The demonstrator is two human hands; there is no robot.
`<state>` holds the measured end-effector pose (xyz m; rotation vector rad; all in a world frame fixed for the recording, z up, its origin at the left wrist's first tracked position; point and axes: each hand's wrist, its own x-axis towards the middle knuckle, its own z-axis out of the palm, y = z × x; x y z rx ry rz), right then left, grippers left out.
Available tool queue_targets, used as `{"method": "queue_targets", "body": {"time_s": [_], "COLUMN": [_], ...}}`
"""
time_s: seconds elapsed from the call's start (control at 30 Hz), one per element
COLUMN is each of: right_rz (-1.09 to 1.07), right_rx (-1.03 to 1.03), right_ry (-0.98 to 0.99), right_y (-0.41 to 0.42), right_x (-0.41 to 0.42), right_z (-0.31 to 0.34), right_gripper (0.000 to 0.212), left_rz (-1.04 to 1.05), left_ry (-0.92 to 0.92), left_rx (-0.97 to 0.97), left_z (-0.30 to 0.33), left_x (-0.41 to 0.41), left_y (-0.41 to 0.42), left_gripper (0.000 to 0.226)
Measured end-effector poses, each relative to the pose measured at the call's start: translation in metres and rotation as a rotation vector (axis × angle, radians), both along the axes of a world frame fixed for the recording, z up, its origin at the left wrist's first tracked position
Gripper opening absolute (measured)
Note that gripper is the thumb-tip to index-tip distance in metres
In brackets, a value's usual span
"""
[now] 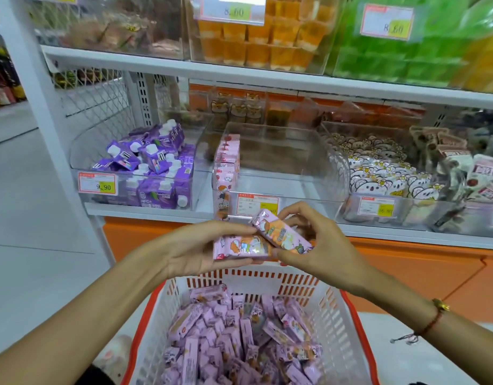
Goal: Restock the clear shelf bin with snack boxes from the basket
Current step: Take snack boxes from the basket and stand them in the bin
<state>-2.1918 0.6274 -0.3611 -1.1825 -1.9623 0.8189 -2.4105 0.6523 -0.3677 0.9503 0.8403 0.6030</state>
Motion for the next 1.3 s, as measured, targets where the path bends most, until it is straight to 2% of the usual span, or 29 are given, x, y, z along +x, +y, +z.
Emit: {"method": "queue_targets", "body": {"time_s": [0.07, 0.13, 0.23, 0.3, 0.37, 0.43, 0.53, 0.63, 0.7, 0.77, 1.0, 1.1, 1.17, 1.23, 1.27, 1.3], "right_rz": [-0.084, -0.182, -0.260, -0.215, -0.147, -0.113, -0.067, 0.104, 0.205, 0.240, 0.166, 0.094, -0.016, -0.078, -0.029, 0.070], "right_rx": [-0.009, -0.113, -0.269, -0.321, -0.309, -0.185, 0.240, 0.659, 0.781, 0.799, 0.569, 0.459, 0.369, 0.069, -0.106, -0.234], "right_ry": [0.052, 0.164, 0.277, 0.296, 0.273, 0.192, -0.133, -0.505, -0.657, -0.700, -0.364, -0.118, 0.048, 0.100, 0.068, 0.028], "right_y": [0.003, 0.008, 0.011, 0.008, 0.007, 0.008, 0.008, 0.002, -0.002, -0.006, -0.007, -0.008, -0.007, 0.001, 0.007, 0.012], "right_x": [-0.001, -0.001, 0.001, -0.001, 0.000, 0.006, 0.021, 0.020, 0.012, 0.008, 0.009, 0.000, -0.009, -0.017, -0.020, -0.023], "right_z": [-0.002, -0.003, -0.004, -0.005, -0.003, 0.005, 0.023, 0.032, 0.031, 0.030, 0.032, 0.036, 0.044, 0.059, 0.065, 0.070], "right_gripper": [0.036, 0.033, 0.031, 0.029, 0.028, 0.027, 0.031, 0.030, 0.028, 0.028, 0.020, 0.024, 0.019, 0.055, 0.064, 0.059], "left_rz": [-0.047, -0.065, 0.083, 0.161, 0.202, 0.236, 0.206, 0.140, 0.114, 0.077, -0.073, -0.006, 0.078, 0.165, 0.195, 0.214], "left_ry": [-0.145, -0.230, -0.075, 0.046, 0.080, 0.023, -0.055, 0.079, 0.148, 0.168, 0.096, 0.054, 0.074, 0.146, 0.163, 0.166], "left_rx": [-0.020, -0.021, 0.121, 0.234, 0.270, 0.201, 0.073, 0.118, 0.164, 0.184, 0.281, 0.342, 0.453, 0.615, 0.684, 0.740], "left_z": [0.003, 0.000, -0.011, -0.016, -0.020, -0.018, -0.012, -0.011, -0.010, -0.009, -0.002, 0.002, 0.009, 0.016, 0.021, 0.025], "left_x": [-0.001, -0.001, 0.010, 0.019, 0.022, 0.019, 0.010, 0.011, 0.018, 0.025, 0.025, 0.026, 0.028, 0.031, 0.031, 0.032], "left_y": [-0.002, -0.003, -0.006, -0.009, -0.007, -0.003, 0.001, -0.001, -0.005, -0.008, -0.012, -0.014, -0.015, -0.013, -0.011, -0.010], "left_gripper": [0.047, 0.051, 0.046, 0.044, 0.044, 0.050, 0.044, 0.027, 0.021, 0.026, 0.061, 0.051, 0.040, 0.045, 0.047, 0.046]}}
